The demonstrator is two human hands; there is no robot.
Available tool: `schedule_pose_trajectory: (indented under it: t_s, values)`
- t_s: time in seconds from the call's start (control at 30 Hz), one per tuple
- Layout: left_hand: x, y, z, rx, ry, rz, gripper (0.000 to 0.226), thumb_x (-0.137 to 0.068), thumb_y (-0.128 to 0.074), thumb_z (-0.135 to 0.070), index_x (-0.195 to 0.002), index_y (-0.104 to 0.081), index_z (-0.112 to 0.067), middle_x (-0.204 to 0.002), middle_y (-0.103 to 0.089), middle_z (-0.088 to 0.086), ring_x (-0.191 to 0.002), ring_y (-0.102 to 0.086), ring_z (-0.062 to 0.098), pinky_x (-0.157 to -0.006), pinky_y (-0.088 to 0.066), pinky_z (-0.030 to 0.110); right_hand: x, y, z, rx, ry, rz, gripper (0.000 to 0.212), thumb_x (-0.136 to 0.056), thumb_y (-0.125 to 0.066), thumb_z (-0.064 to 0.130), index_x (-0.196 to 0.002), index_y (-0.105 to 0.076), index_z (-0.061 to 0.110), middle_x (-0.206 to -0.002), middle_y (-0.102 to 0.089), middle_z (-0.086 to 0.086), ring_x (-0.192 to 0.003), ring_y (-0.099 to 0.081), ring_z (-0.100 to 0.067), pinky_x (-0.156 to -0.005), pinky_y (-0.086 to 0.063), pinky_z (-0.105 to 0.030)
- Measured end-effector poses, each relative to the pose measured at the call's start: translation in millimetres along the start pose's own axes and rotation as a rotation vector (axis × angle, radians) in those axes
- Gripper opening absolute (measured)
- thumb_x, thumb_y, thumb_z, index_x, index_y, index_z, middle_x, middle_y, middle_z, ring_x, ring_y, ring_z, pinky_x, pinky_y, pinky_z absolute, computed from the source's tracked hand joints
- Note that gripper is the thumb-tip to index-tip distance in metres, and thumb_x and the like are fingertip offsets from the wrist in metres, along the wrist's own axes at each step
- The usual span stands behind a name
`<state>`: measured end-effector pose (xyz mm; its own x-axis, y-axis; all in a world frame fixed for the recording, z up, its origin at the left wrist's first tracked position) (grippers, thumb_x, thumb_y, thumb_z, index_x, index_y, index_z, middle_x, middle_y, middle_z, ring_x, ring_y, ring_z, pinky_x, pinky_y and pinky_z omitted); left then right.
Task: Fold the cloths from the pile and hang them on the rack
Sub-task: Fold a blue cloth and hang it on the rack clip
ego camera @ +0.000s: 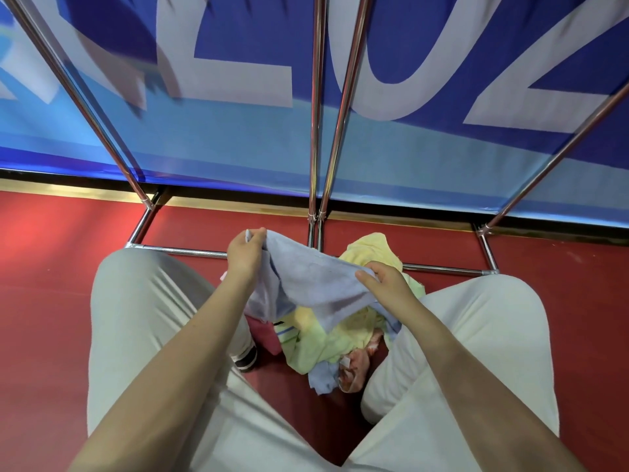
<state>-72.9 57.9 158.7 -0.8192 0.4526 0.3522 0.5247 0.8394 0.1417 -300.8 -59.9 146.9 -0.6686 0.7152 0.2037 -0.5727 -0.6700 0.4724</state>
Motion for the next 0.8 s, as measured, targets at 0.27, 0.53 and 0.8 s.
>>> schedule_pose_trajectory:
  t_s: [0.27,0.53,0.8]
  values:
    - [2.9,-14.4,2.3,-0.139,-0.041,0.041,0.024,-0.099,-0.046,-0.023,-0.087,-0.060,-0.009,-0.087,-0.060,0.010,-0.083,-0.053,0.021,-0.080,-0.046,0.037,-3.9,4.8,13.0,-0.176,-0.008,-0.327,0.041,-0.098,-0.051,0.020,-0.064,-0.028,0.018,-0.062,-0.025,0.002,-0.058,-0.025,-0.011,-0.055,-0.022,-0.026]
    - [9.2,-14.1,-5.9,-0.442,-0.479,-0.112,0.041,-0.105,-0.032,-0.025,-0.065,-0.036,-0.013,-0.064,-0.041,0.003,-0.060,-0.036,0.020,-0.058,-0.025,0.036,-2.9,1.4,7.3,-0.281,-0.049,-0.360,0.025,-0.100,-0.041,0.010,-0.118,-0.057,0.015,-0.111,-0.054,0.013,-0.103,-0.049,0.000,-0.089,-0.034,-0.014]
    - [7.9,-32.5,-1.7,-0.248,-0.122,0.071,0.031,-0.101,-0.039,-0.033,-0.075,-0.044,-0.018,-0.068,-0.039,-0.005,-0.068,-0.037,0.014,-0.071,-0.030,0.032,-4.3,-4.4,9.9,-0.471,-0.068,-0.160,0.017,-0.091,-0.059,0.007,-0.092,-0.068,0.021,-0.098,-0.067,0.003,-0.100,-0.062,-0.020,-0.086,-0.051,-0.034]
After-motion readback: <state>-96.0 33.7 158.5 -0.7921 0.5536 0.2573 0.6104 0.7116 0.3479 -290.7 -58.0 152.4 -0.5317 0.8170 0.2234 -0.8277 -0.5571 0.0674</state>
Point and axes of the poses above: each hand's wrist, its own x-axis away from the middle knuckle, its own y-axis out of the back of the hand, z = x × y, the point moved 1 cm from there along -x, towards the middle knuckle
